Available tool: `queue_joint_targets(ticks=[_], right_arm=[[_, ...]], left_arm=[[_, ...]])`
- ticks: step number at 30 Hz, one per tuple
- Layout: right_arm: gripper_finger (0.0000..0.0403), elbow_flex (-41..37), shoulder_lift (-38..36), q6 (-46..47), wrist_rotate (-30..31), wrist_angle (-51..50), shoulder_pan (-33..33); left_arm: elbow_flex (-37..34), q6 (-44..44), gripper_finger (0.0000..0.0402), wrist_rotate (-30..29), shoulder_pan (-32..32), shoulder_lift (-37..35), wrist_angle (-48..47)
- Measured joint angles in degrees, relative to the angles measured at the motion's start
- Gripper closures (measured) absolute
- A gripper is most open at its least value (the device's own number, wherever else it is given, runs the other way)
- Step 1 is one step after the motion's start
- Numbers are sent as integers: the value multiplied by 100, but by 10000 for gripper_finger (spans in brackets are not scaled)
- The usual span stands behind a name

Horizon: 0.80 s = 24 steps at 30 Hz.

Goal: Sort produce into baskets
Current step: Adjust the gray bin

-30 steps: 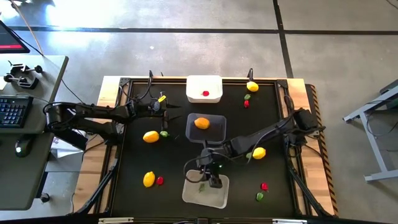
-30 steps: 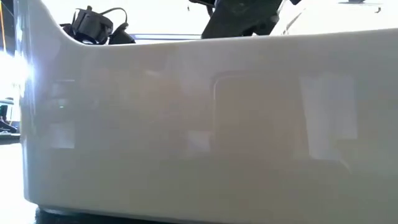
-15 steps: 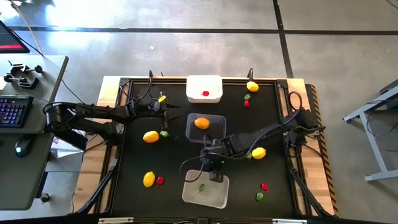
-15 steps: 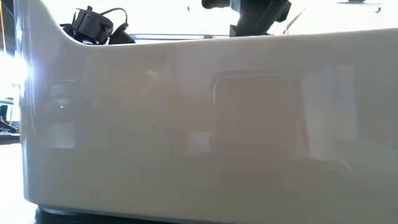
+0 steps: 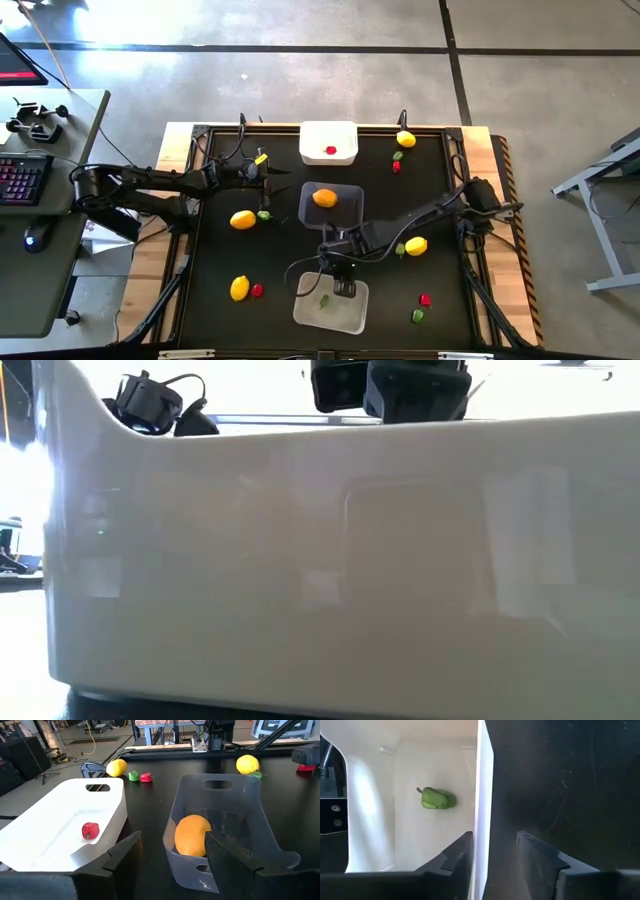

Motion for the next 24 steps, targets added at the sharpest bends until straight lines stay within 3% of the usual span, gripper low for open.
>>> queue_joint_targets(ticks=[11,24], right_arm=[[395,2,2,-387,194,58,-20],[399,11,2,-658,433,12,-270]], left_arm=[[2,-4,202,-14,-2,0,-3],[1,-4,202,-12,-1,0,-4]])
